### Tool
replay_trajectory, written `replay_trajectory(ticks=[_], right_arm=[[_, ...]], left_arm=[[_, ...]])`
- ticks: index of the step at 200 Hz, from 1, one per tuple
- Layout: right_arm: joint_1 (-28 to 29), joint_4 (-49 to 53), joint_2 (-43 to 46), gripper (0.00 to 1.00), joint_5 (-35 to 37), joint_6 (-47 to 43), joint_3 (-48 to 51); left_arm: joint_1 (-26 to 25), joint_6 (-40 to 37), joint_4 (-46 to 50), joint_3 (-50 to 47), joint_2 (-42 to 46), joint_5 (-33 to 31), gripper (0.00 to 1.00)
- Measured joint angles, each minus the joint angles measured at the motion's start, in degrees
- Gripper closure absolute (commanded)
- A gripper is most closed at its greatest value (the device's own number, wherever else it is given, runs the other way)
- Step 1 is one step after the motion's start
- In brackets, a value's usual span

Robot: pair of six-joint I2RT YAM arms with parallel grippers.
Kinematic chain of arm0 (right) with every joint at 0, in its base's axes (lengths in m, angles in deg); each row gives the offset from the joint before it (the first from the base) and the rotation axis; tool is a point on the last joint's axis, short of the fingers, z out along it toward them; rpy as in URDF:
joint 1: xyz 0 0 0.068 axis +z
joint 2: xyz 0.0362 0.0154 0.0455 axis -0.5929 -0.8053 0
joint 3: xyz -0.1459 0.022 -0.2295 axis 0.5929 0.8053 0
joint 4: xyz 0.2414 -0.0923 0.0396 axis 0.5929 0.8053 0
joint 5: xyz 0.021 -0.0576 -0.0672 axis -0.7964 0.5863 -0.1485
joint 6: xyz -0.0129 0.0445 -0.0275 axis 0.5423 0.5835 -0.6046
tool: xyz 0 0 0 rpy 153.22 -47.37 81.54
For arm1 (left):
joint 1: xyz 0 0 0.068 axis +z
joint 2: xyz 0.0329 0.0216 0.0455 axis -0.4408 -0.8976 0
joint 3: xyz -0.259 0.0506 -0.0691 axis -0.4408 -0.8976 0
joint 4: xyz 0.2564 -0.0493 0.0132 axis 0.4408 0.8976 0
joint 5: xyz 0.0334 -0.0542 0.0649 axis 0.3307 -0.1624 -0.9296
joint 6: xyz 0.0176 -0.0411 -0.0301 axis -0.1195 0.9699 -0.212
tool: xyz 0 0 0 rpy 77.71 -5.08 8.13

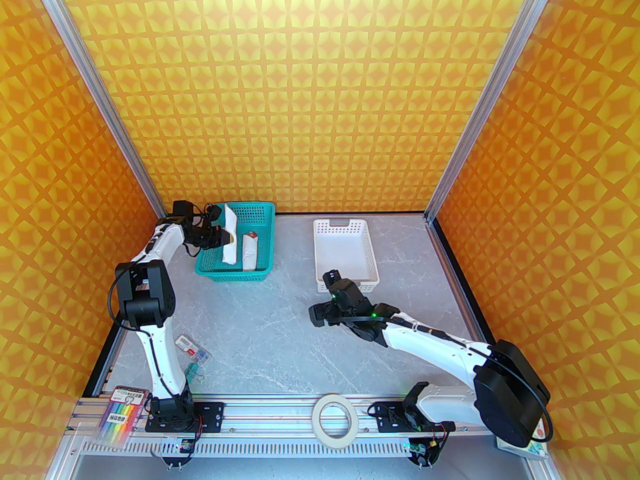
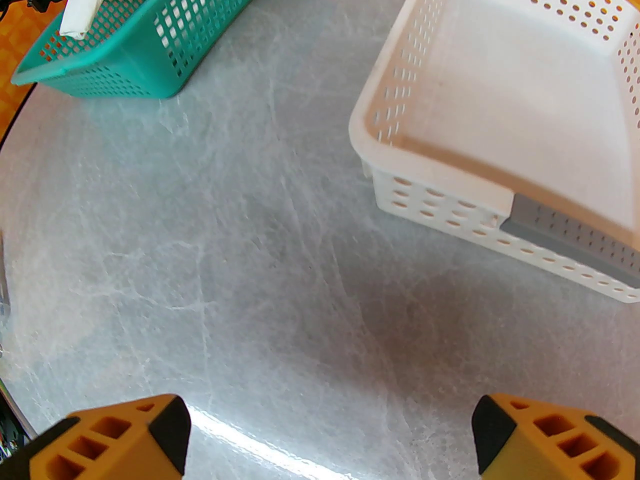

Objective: Place the utensils on the paper napkin and roll it up

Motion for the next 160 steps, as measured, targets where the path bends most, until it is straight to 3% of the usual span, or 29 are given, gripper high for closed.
replay_trajectory(ticks=[50, 160], right_arm=[[0.0, 0.0, -2.5, 0.01, 0.0, -0.6, -0.6], [0.0, -0.5, -3.5, 0.02, 0.0, -2.0, -1.1]], left_arm=[[-0.6, 4.2, 3.5, 2.0, -3.8, -5.6, 1.00], [-3.2, 8.7, 8.2, 10.5, -12.9, -8.8, 1.00]])
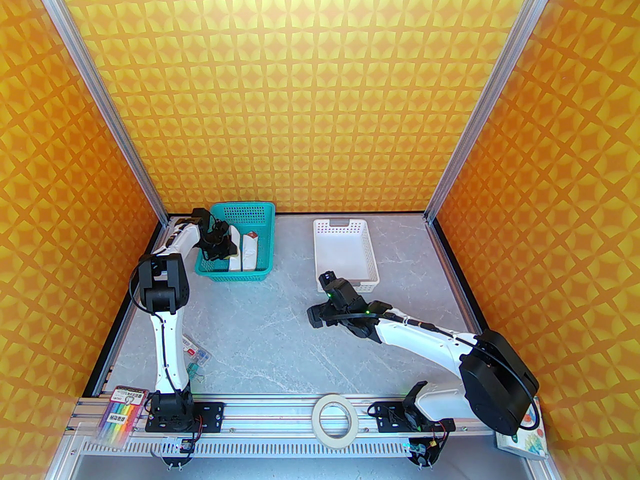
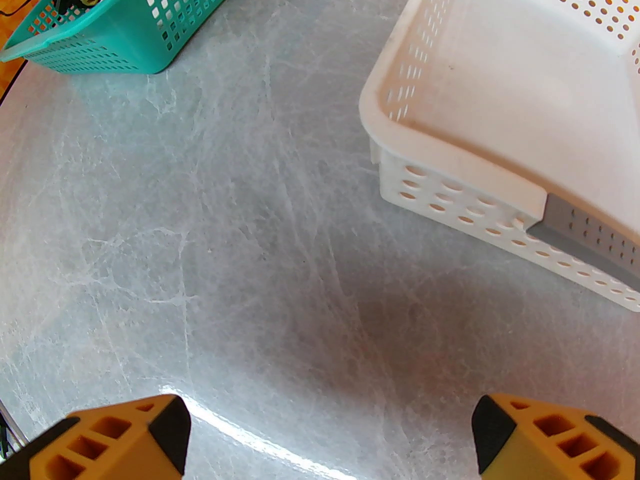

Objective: Place the utensils on the paper napkin and roll it up

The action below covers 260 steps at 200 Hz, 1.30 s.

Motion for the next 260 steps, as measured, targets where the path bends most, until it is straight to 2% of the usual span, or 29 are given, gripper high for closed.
replay_trajectory(ticks=[95, 128, 214, 260], right_arm=[[-0.3, 0.0, -0.4, 0.01, 0.4, -0.2, 0.0], [-0.3, 0.0, -0.7, 0.01, 0.4, -0.2, 0.0], [-0.3, 0.0, -0.7, 0.01, 0.4, -0.2, 0.0], [-0.5, 0.0, -0.7, 0.01, 0.9, -0.4, 0.0]], left_arm=[[-0.7, 1.0, 2.6, 2.9, -2.3, -0.4, 1.00], [-0.9, 1.0, 2.9, 3.6, -3.0, -0.4, 0.90], [-1.1, 1.2, 3.5, 4.2, -4.0, -0.4, 0.74], [-1.1, 1.1, 4.0, 4.2, -4.0, -1.2, 0.69]])
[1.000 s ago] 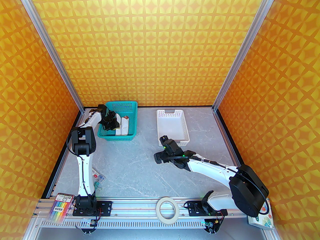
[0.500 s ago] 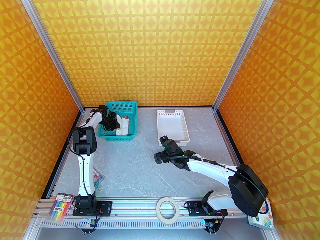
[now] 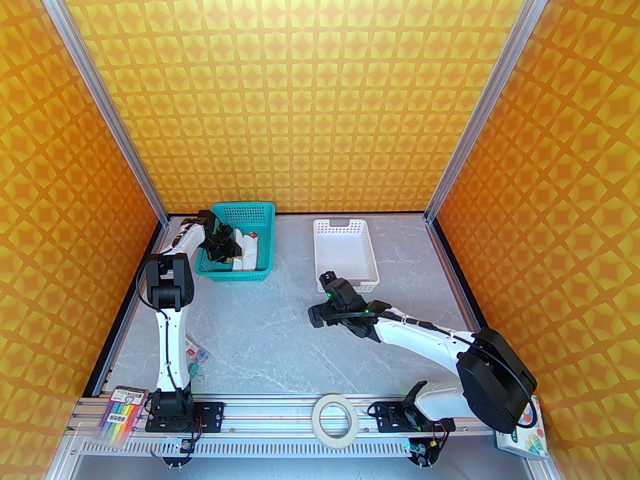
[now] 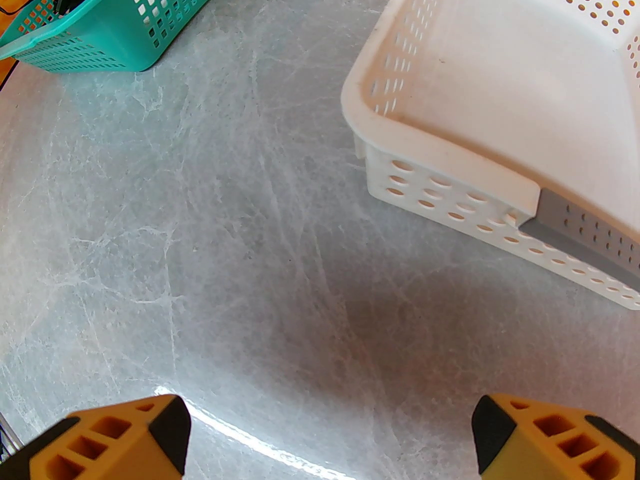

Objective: Place the utensils on the paper napkin and roll it up

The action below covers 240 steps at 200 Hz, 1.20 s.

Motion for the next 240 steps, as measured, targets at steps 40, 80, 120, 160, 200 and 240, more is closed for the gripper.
replay_trajectory(ticks=[40, 80, 120, 160, 200, 240], right_arm=[[-0.5, 0.0, 0.0, 0.01, 0.0, 0.0, 0.0], [-0.5, 0.0, 0.0, 0.02, -0.1, 0.0, -0.1], [-0.6, 0.0, 0.0, 0.01, -0.1, 0.0, -0.5], [-0.6, 0.0, 0.0, 0.01, -0.1, 0.0, -0.8], [-0.6, 0.0, 0.0, 0.01, -0.1, 0.0, -0.9], [-0.7, 0.0, -0.3, 0.01, -0.1, 0.0, -0.9]], left_arm=[[0.0, -0.4, 0.4, 0.0, 0.0, -0.4, 0.66], [0.0, -0.8, 0.5, 0.0, 0.0, -0.4, 0.64], [0.1, -1.5, 0.5, 0.0, 0.0, -0.4, 0.63], [0.2, -1.9, 1.2, 0.0, 0.4, -0.7, 0.62], [0.9, -2.3, 1.8, 0.0, 1.4, -1.1, 0.61], [1.2, -2.5, 1.8, 0.0, 2.6, -1.3, 0.60]])
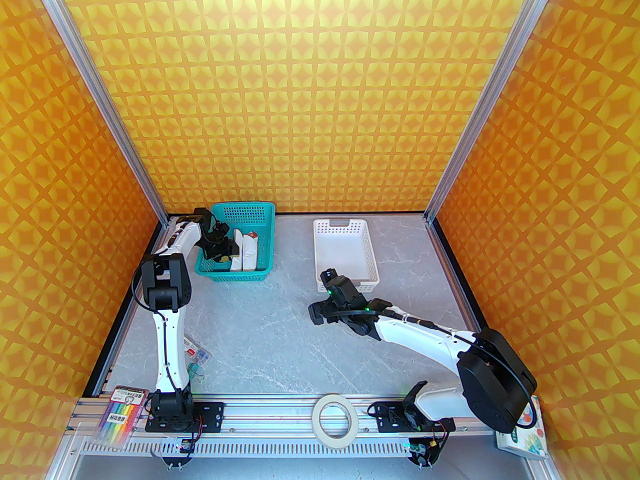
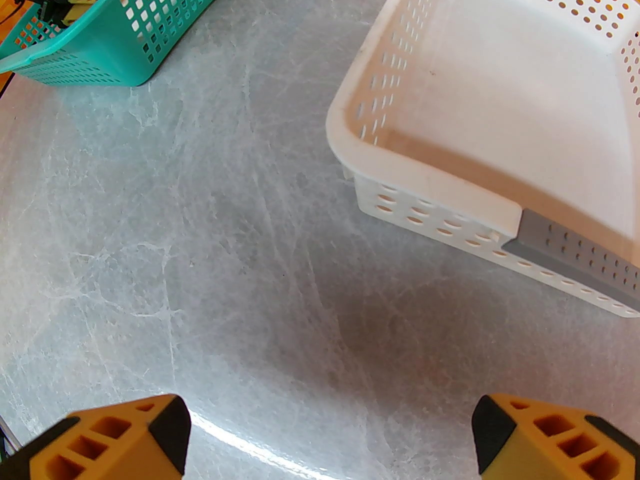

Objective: Place the utensils on the paper napkin and roll it up

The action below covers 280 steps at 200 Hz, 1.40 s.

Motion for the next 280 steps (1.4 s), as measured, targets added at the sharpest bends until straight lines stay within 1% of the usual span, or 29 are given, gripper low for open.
replay_trajectory(ticks=[37, 64, 80, 115, 142, 157, 208, 280], right_arm=[[0.0, 0.0, 0.0, 0.01, 0.0, 0.0, -0.1], [0.0, 0.0, 0.0, 0.01, 0.0, 0.0, -0.2], [0.0, 0.0, 0.0, 0.01, 0.0, 0.0, -0.2], [0.0, 0.0, 0.0, 0.01, 0.0, 0.0, -0.2], [0.0, 0.0, 0.0, 0.01, 0.0, 0.0, -0.2], [0.0, 0.0, -0.2, 0.01, -0.1, 0.0, -0.2], [0.0, 0.0, -0.7, 0.01, -0.4, 0.0, -0.3], [0.0, 0.0, -0.7, 0.01, -0.4, 0.0, -0.3]], left_arm=[[0.0, -0.3, 0.0, 0.0, 1.2, 0.0, 0.60], [0.0, -0.4, 0.0, 0.0, 2.4, 0.0, 0.63], [0.0, -0.4, 0.0, 0.0, 3.2, -0.1, 0.67], [0.0, -0.2, -0.2, 0.0, 4.9, 0.1, 0.83], [-0.1, -0.1, -1.2, -0.4, 5.1, 2.5, 0.92], [-0.2, 0.1, -1.6, -0.5, 5.1, 4.1, 0.94], [-1.2, 0.3, -2.4, -0.5, 4.4, 6.7, 0.97], [-1.6, 0.3, -3.6, -0.4, 1.0, 7.0, 0.96]])
